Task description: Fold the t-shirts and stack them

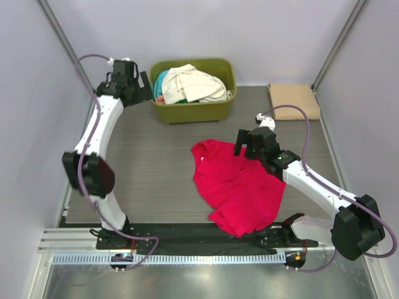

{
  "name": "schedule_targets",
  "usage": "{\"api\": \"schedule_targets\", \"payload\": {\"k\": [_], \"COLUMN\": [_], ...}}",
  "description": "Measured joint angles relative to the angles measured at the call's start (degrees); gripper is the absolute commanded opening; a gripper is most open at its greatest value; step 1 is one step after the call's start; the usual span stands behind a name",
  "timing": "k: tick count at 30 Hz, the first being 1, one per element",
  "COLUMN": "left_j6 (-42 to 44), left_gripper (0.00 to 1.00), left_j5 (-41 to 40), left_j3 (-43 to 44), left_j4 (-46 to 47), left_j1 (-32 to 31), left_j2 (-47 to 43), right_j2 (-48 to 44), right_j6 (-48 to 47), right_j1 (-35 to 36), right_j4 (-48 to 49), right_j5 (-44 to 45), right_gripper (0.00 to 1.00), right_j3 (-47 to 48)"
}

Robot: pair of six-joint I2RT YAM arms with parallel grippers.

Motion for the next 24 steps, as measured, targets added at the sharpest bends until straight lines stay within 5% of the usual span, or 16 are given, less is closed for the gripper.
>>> {"api": "schedule_targets", "payload": {"k": [8,10,13,16,20,24], "left_j6": [-0.07,-0.85,-3.34,-6.03,-4.28,-7.32], "left_gripper": [1.00,0.82,0.47,0.00,0.00,0.00], "left_j5": [-2.45,-2.45,-1.81,0.13,5.55,7.32], "left_j3": [41.62,46.60,43.93,40.61,38.51,23.47], "left_j4": [-5.77,-4.98,-4.76,-5.05,-4.59,2.82], "left_j1": [-0.09,-0.09,0.22,0.66,1.33,2.54], "left_j2": [34.77,39.93,41.72,41.90,40.81,32.76], "right_j2": [-2.89,-6.43,-11.08,-13.75,-14.01,-13.18], "right_j6": [1.29,1.44,1.75,2.01,2.16,2.29], "right_j1": [0.17,0.22,0.24,0.24,0.24,0.24], "right_j4": [0.13,-0.02,-0.87,-1.64,-2.08,-2.47], "right_j5": [-9.70,-10.56,-10.69,-10.67,-10.67,-10.67], "right_gripper": [0.97,0.98,0.98,0.98,0.98,0.98], "right_j3": [-5.18,-6.47,-7.76,-8.48,-8.92,-9.11]}}
